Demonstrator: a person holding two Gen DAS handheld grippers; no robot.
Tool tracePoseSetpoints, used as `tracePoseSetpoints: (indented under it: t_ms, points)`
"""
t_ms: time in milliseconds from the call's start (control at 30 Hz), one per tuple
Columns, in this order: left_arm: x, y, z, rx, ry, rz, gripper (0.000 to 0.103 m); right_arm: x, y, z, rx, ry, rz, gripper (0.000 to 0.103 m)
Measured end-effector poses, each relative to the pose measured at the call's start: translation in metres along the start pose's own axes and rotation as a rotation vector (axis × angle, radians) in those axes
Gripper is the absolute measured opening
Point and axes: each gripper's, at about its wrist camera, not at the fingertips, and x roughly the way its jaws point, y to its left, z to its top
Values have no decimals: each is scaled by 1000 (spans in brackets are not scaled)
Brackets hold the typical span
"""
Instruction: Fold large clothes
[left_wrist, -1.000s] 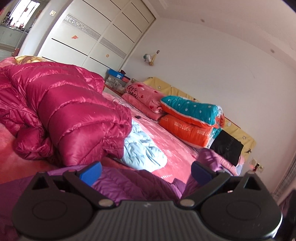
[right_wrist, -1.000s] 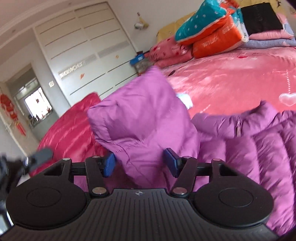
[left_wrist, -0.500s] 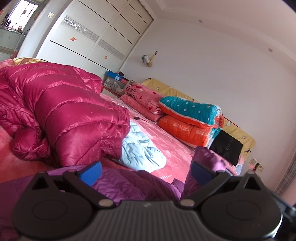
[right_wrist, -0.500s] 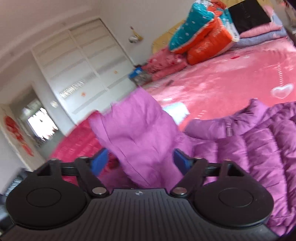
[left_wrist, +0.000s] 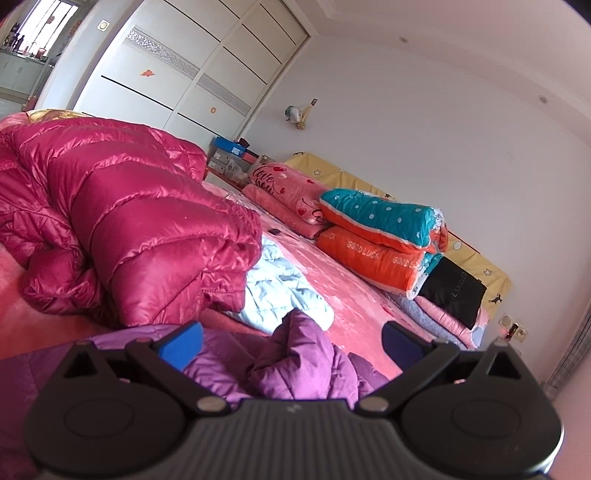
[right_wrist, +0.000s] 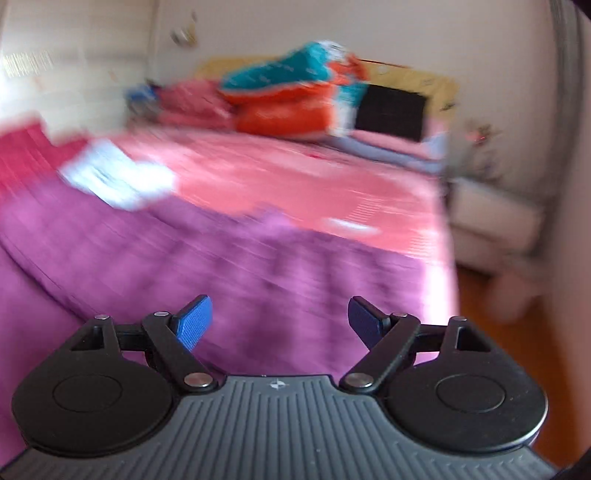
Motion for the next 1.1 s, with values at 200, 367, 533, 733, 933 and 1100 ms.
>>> tracePoseSetpoints:
  t_ms: [200, 367, 533, 733, 933, 1100]
  points:
    - [4, -10, -8, 48, 17, -11, 102, 4, -41, -33, -72, 101, -104, 102]
    - [7, -17, -16, 91, 30, -19, 102, 13, -39, -46, -106, 106, -93, 103]
    - [10, -23, -23, 127, 48, -30, 102, 24, -41, -44, -85, 39, -163, 103]
    - [13, -26, -25, 140, 59, -36, 102, 31, -49, -44, -48, 6, -185, 57]
    - [17, -30, -29, 151, 75, -47, 102, 30, -61, -54, -40, 36, -178, 50]
    - [17, -41, -35, 207, 73, -87, 102, 19, -61, -47, -23, 49, -177, 92]
